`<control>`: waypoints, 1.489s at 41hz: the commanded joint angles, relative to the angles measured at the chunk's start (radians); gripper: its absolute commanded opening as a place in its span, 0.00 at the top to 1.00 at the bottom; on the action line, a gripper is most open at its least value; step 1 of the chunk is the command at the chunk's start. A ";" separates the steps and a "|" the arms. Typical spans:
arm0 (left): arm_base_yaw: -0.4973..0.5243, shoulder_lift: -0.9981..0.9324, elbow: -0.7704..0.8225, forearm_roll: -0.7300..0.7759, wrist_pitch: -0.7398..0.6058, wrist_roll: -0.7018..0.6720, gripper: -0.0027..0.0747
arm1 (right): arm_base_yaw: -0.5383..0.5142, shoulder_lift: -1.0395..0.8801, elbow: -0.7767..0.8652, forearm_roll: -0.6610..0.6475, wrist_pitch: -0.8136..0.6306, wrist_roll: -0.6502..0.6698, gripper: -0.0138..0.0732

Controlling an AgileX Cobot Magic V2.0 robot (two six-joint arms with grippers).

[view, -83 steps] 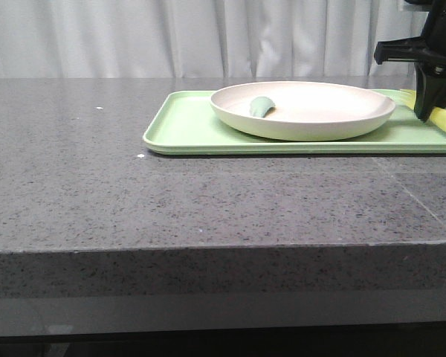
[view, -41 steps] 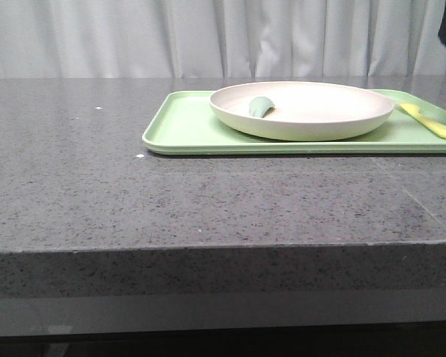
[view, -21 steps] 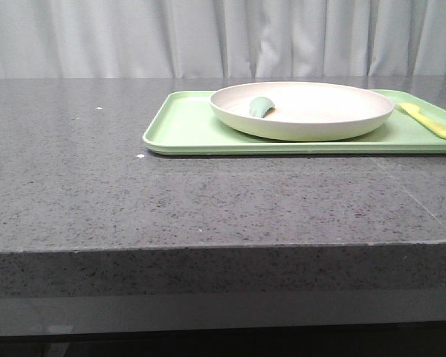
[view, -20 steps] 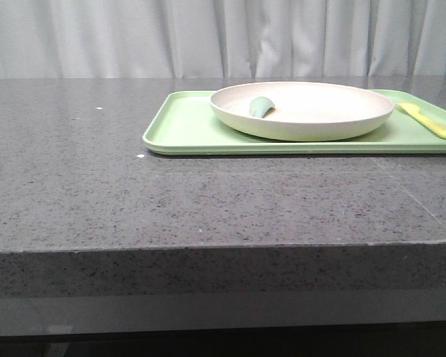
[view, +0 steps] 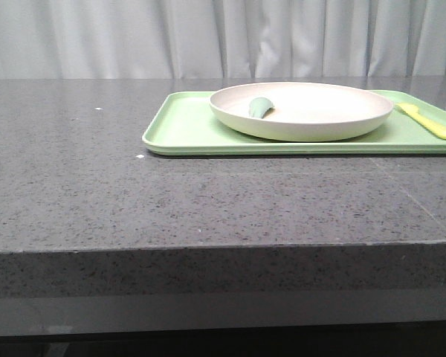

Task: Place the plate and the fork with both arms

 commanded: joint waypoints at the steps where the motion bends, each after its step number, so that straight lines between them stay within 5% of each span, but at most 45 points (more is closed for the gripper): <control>1: 0.001 0.010 -0.024 0.000 -0.080 -0.011 0.99 | 0.001 -0.127 0.060 -0.011 -0.128 -0.010 0.92; 12: 0.001 0.010 -0.024 0.000 -0.080 -0.011 0.99 | 0.001 -0.338 0.127 -0.013 -0.239 -0.010 0.92; 61: 0.001 0.010 -0.024 0.000 -0.080 -0.011 0.99 | 0.001 -0.339 0.127 -0.013 -0.239 -0.010 0.92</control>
